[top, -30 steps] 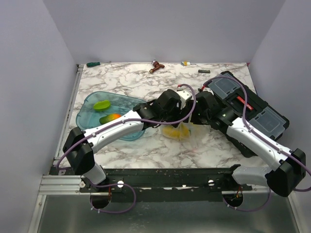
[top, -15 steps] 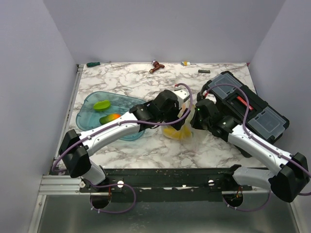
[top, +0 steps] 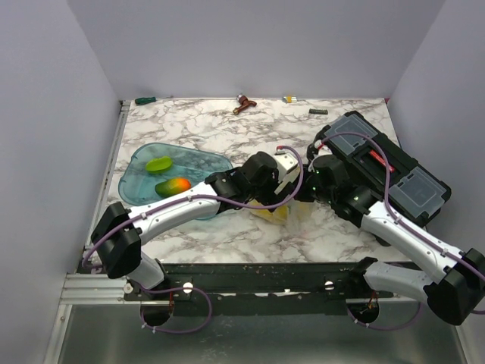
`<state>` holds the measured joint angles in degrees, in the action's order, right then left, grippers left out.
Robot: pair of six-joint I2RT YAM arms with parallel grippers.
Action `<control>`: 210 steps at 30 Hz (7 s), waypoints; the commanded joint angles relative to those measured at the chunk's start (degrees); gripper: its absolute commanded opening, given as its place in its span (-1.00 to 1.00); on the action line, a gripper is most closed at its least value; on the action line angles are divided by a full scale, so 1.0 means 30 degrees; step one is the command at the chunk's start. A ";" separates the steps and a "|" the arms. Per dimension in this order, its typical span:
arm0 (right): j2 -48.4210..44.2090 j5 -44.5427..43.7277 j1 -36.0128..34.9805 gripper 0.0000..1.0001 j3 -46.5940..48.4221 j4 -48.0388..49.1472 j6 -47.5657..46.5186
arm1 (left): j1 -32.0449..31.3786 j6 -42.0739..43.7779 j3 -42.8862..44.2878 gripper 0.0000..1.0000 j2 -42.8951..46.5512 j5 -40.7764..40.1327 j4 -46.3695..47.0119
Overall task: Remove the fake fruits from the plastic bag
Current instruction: Untie the plastic bag at the center of the board.
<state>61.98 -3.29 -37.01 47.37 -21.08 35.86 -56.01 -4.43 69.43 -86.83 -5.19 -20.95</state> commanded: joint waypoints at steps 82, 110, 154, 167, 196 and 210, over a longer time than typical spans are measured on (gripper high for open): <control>-0.2044 -1.4794 -0.6533 -0.05 -0.0370 -0.6036 0.6633 | -0.0139 -0.1546 0.0394 -1.00 0.2538 -0.5400 0.0140; -0.4733 -0.9425 -0.6508 -0.99 -0.1758 -0.0707 0.1928 | -0.1776 0.1871 0.0831 0.15 0.1226 -0.6013 0.0228; -0.6226 -0.4978 -0.6501 0.75 0.2401 -0.2892 -0.4379 | -0.0432 -0.0296 -0.0017 -1.00 0.4056 -0.4016 0.0173; 0.0771 -1.0982 -0.6549 0.87 0.3976 -0.4704 -0.3104 | -0.0417 -0.1176 0.0398 -1.00 0.3957 -0.4685 -0.0559; -0.6798 -1.2522 -0.6539 -0.98 -0.0646 -0.2495 0.2167 | -0.0345 -0.1909 0.0356 -1.00 0.4748 -0.2543 -0.1031; -0.4537 -0.8742 -0.6507 -0.98 0.0542 -0.2311 0.0880 | -0.0638 -0.4548 0.0533 0.37 0.6692 0.0757 -0.4108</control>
<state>47.90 -32.34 -56.62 46.72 -29.19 40.36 -57.04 -16.99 68.90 -67.83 -3.92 -31.22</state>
